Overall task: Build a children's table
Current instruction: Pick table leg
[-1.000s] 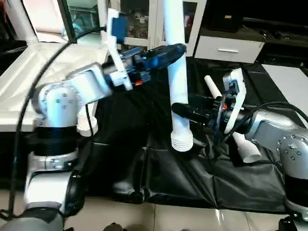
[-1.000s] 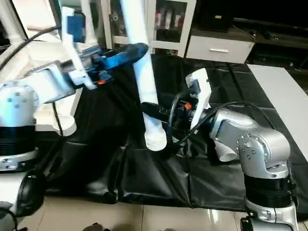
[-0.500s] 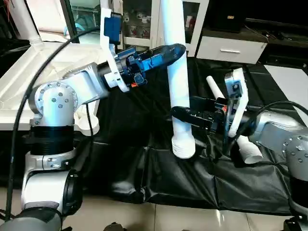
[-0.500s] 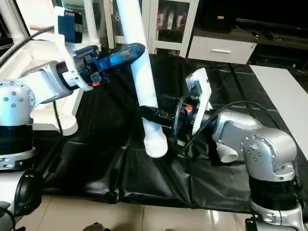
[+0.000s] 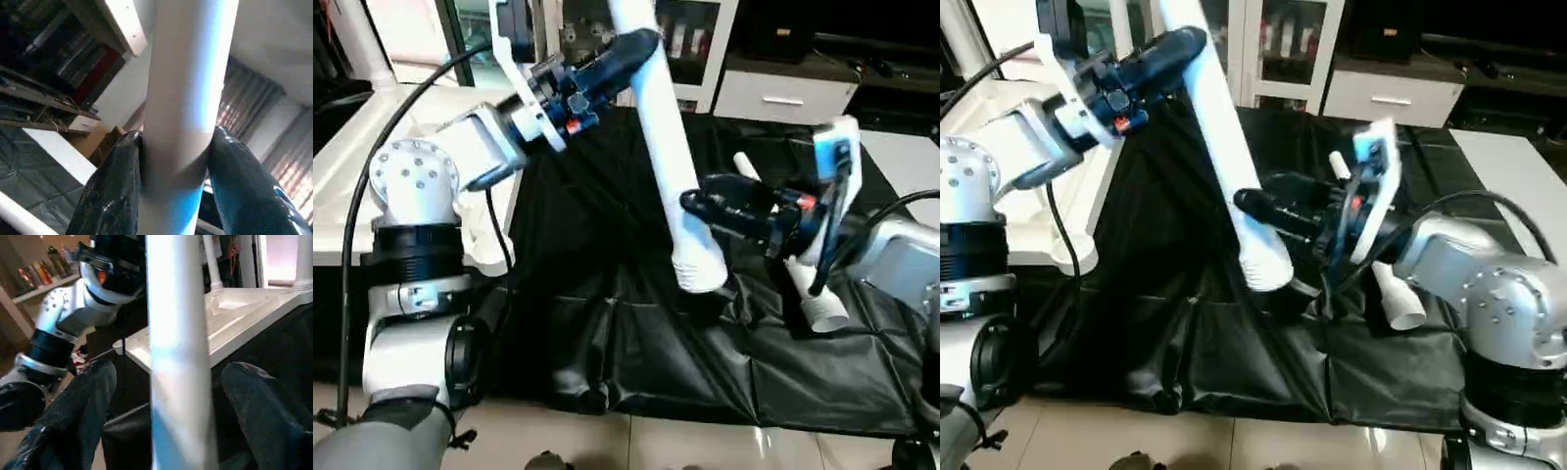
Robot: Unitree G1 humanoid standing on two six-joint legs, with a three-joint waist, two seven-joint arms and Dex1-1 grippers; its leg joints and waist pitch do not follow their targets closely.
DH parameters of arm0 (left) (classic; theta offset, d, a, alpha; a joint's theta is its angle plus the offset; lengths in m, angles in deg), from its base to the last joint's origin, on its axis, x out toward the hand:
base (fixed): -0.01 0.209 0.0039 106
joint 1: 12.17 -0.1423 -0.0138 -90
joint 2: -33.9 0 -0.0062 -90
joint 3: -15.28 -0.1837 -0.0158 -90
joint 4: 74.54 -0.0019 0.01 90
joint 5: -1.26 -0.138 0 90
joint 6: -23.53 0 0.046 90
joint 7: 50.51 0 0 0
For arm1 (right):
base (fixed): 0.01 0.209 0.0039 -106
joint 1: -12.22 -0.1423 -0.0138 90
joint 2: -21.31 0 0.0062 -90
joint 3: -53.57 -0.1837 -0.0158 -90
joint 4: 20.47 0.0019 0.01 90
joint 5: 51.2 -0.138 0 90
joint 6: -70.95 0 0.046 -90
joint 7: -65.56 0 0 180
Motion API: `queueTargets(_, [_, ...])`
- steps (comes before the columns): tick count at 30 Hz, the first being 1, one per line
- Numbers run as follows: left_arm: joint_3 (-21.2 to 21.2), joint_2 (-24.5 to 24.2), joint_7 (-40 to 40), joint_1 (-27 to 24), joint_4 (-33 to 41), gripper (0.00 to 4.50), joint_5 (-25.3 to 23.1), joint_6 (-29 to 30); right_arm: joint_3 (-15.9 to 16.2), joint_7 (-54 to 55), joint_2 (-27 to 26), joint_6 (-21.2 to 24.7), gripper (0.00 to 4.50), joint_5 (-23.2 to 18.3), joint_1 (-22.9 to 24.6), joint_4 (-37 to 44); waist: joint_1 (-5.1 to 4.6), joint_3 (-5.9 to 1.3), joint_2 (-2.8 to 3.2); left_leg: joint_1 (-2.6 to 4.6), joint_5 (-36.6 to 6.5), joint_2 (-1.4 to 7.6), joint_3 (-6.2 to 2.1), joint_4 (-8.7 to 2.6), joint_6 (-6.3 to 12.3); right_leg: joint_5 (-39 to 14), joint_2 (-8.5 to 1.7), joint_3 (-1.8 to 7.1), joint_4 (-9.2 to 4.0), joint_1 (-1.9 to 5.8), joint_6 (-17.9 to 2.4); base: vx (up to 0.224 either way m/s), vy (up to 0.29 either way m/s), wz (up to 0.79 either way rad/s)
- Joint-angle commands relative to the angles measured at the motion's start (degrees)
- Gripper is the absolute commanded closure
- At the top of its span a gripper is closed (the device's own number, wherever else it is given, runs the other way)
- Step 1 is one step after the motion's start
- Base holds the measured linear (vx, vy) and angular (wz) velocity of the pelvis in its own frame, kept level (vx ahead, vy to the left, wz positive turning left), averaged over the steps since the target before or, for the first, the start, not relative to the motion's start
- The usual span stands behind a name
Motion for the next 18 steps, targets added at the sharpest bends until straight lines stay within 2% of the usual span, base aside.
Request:
queueTargets(1, [1.17,-0.31,0.7,1.8,-0.36,2.76,1.54,0.98,-2.07,1.16,0.01,1.23,0.68,-1.93,-0.9,1.27,-0.24,-3.28,0.28,0.2,-5.23,1.86,-0.18,-4.58,0.1,-12.55,-4.04,2.78,-4.58,3.46,-9.51,0.0,0.0,0.0])
queueTargets(3, [1.37,-0.4,0.8,1.97,-0.49,2.76,1.65,1.28,-2.4,1.44,-0.1,1.45,0.68,-2.37,-1.03,1.22,-0.37,-3.18,0.31,0.13,-4.16,1.88,-0.12,-4.57,0.4,-10.58,-4.09,2.78,-4.47,3.5,-10.5,0.0,0.0,0.0])
queueTargets(4, [1.84,-0.49,1.45,2.33,-0.85,2.76,2.02,1.85,-2.77,2.15,-0.12,1.77,0.68,-3.23,-1.25,1.11,-0.47,-3.04,0.13,0.12,-4.06,1.9,-0.07,-4.66,0.55,-10.27,-4.07,2.77,-4.52,3.48,-10.69,0.0,0.0,0.0])
queueTargets(9, [2.24,-0.78,1.86,2.71,-1.42,2.76,2.56,2.38,-2.88,2.84,0.25,1.96,0.68,-4.0,-1.47,0.77,-0.82,-2.79,0.11,0.08,-2.5,1.93,-0.07,-4.88,1.14,-8.41,-4.2,2.74,-4.44,3.72,-11.62,0.0,0.0,0.0])
queueTargets(12, [2.54,-0.9,1.82,2.81,-1.54,2.76,2.59,2.75,-2.78,3.37,0.57,2.06,0.68,-4.73,-1.46,0.51,-0.8,-2.87,-0.02,-0.13,1.44,1.87,0.01,-4.66,2.15,-2.73,-4.2,2.85,-3.81,3.9,-13.04,0.0,0.0,0.0])
queueTargets(14, [2.79,-1.09,1.85,2.91,-1.58,2.76,2.69,3.15,-2.72,3.44,0.66,2.15,0.68,-4.76,-1.47,0.29,-0.86,-2.77,-0.01,-0.17,2.07,1.81,0.12,-4.61,2.82,-0.39,-4.13,2.84,-3.68,3.84,-13.88,0.0,0.0,0.0])
queueTargets(18, [2.78,-1.3,1.84,3.06,-1.74,2.76,2.83,3.31,-2.57,3.72,0.82,2.11,0.68,-5.24,-1.51,0.1,-0.85,-2.33,0.0,-0.1,-0.46,1.9,0.23,-4.84,2.69,-4.28,-4.33,2.89,-4.17,3.82,-13.75,0.0,0.0,0.0])
